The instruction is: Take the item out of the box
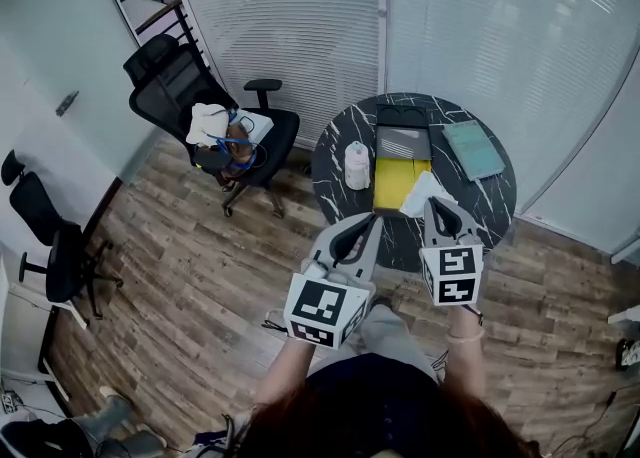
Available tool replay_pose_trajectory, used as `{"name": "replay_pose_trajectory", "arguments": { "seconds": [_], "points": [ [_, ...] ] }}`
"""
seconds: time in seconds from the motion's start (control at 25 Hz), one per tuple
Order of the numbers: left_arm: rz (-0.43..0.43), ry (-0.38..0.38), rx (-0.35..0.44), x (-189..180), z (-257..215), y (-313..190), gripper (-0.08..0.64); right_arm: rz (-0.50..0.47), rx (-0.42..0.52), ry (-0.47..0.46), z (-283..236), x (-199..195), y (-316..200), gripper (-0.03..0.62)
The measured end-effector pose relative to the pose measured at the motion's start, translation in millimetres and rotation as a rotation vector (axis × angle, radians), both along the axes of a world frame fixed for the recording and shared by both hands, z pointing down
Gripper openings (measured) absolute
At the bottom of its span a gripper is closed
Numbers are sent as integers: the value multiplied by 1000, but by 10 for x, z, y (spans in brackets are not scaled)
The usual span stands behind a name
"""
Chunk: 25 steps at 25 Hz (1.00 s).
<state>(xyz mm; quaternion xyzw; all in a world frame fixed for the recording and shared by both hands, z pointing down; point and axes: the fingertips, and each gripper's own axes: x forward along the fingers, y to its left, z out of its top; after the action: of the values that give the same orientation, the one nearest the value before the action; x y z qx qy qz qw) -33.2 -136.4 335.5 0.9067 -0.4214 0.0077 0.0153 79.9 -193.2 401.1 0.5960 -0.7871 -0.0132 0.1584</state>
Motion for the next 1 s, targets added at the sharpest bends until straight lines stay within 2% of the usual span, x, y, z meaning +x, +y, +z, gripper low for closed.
{"name": "replay_pose_trajectory", "arguments": {
  "seconds": [0.2,0.68,1.0],
  "points": [
    [13,-9,3,-48,-10,167,26,13,43,-3,-151,-57,200,25],
    [6,23,48,-142,-123,322,26,20,154,-54,-605,-226,682,25],
    [22,29,65,-40,-179,410,26,24,210,-72,-811,-192,907,25]
  ]
}}
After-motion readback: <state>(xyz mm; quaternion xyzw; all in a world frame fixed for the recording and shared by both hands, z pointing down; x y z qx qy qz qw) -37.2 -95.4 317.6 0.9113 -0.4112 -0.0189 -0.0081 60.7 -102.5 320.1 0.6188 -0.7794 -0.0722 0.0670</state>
